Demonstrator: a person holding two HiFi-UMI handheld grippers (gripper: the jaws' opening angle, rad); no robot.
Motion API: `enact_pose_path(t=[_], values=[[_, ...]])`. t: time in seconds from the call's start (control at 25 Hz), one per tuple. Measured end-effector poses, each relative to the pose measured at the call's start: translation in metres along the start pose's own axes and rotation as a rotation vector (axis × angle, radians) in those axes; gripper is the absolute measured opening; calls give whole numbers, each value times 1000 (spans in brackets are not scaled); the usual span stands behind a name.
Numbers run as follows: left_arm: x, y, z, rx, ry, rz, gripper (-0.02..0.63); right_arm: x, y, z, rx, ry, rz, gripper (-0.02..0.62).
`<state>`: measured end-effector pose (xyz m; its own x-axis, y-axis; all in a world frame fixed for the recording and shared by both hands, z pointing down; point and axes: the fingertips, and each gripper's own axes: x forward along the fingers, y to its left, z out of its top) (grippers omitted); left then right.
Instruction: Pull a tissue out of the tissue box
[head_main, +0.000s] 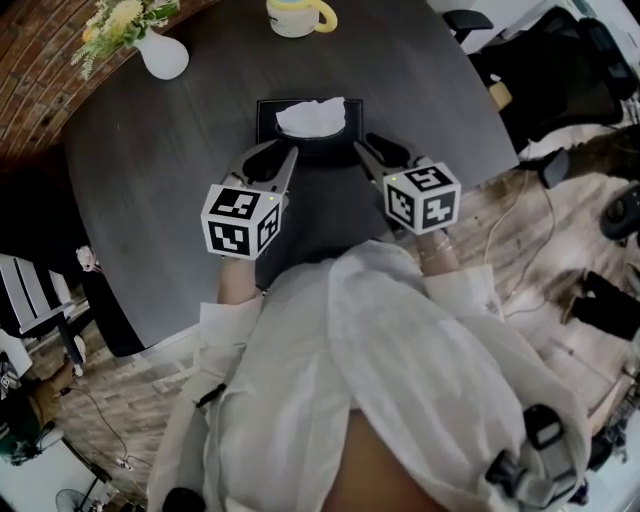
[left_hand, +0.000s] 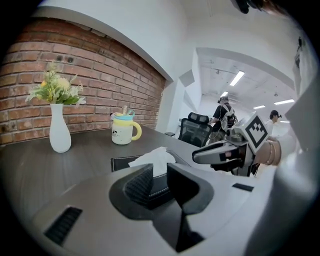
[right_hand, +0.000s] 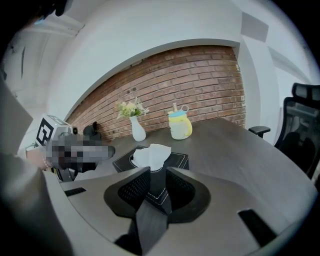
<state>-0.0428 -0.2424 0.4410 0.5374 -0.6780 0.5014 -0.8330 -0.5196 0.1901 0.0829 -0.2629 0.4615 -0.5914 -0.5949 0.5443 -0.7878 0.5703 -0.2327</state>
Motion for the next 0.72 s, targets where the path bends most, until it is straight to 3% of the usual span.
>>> enact_pose_path(t=[0.52,0.72], values=[[31,19,29,163,52,54,94,13,-19,11,-4,17,29,81],[49,23,32,246,122,47,109,20,-23,6,7,52,41,81]])
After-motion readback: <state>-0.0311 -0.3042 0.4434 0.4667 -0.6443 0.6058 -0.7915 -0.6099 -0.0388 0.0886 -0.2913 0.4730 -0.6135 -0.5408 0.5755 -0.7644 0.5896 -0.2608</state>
